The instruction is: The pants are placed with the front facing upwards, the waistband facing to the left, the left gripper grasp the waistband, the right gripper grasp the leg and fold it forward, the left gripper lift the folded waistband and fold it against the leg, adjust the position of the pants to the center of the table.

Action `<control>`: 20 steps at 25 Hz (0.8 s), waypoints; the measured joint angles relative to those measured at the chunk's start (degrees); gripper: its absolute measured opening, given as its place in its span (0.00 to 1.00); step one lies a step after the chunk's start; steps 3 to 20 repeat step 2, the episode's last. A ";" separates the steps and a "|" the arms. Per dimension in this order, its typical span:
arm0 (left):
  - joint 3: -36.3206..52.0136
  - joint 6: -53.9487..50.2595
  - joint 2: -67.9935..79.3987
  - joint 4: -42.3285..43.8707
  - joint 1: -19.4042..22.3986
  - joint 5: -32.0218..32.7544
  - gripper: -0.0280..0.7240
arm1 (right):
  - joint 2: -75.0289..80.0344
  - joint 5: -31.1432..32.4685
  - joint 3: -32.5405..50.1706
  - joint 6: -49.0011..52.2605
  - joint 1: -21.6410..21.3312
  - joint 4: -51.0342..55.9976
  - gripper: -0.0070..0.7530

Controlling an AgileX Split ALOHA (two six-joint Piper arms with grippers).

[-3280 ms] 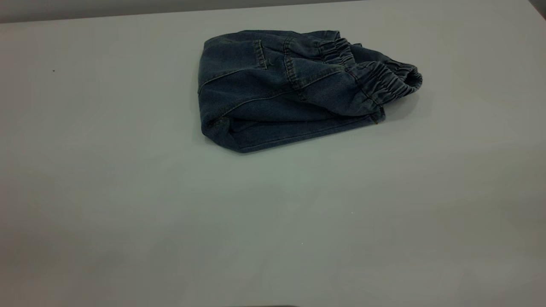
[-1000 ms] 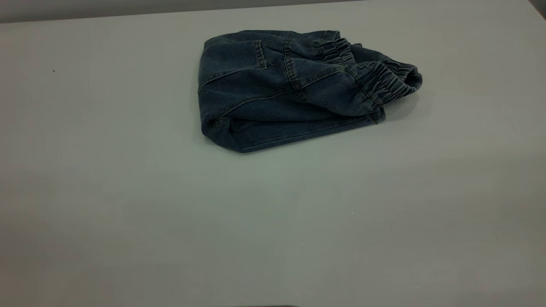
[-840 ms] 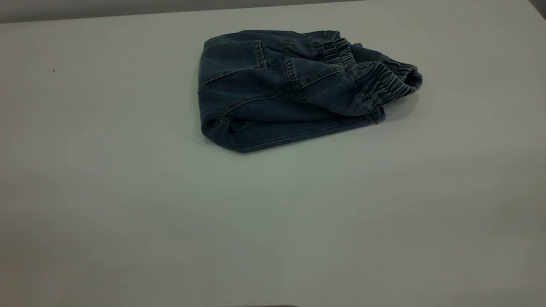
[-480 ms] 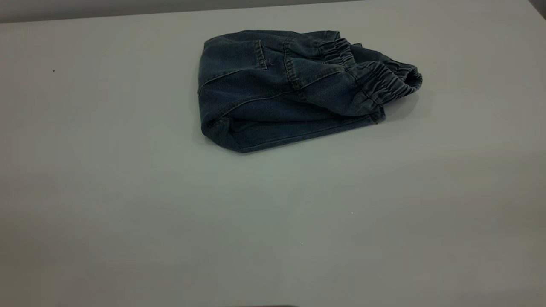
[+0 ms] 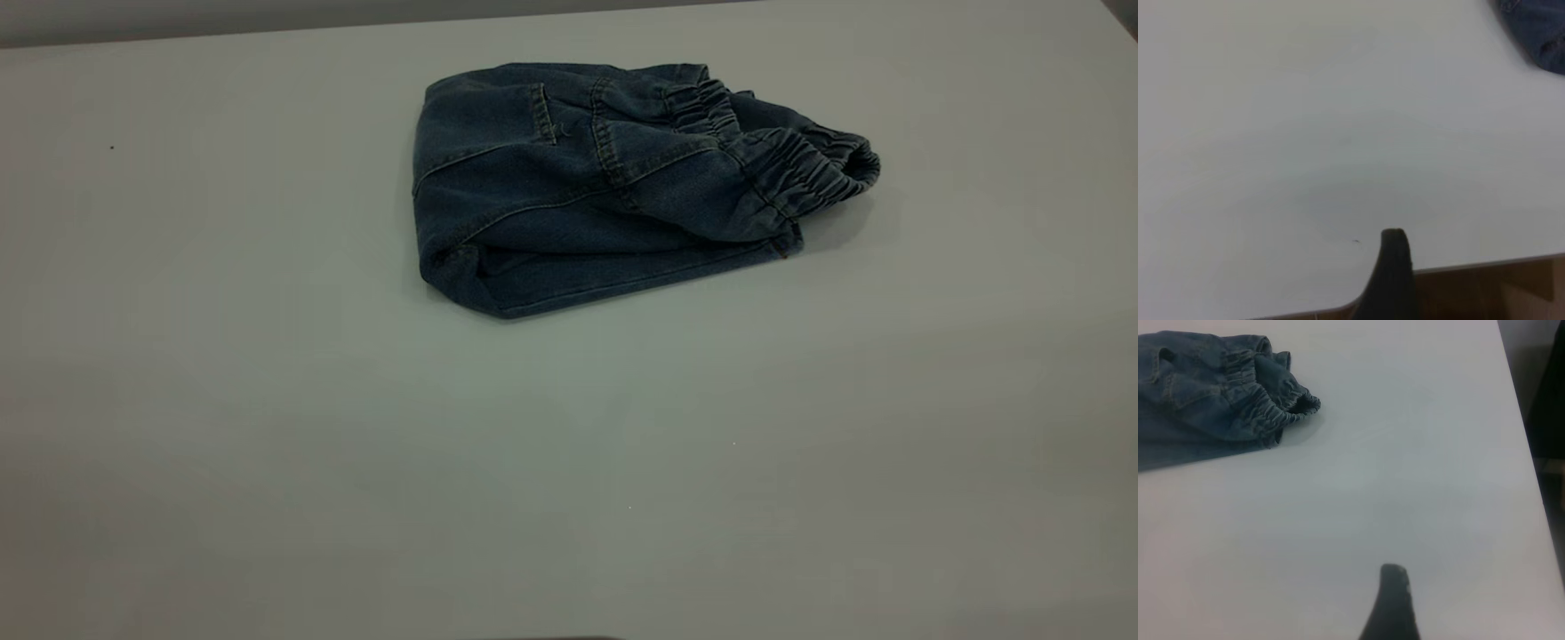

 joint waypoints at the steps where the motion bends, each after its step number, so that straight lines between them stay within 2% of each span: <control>1: 0.00 0.00 0.00 0.00 0.00 0.00 0.82 | 0.00 0.00 0.00 0.00 0.00 0.00 0.69; 20: 0.00 0.00 0.00 0.00 0.00 0.00 0.82 | 0.00 0.00 0.00 0.00 0.00 0.00 0.69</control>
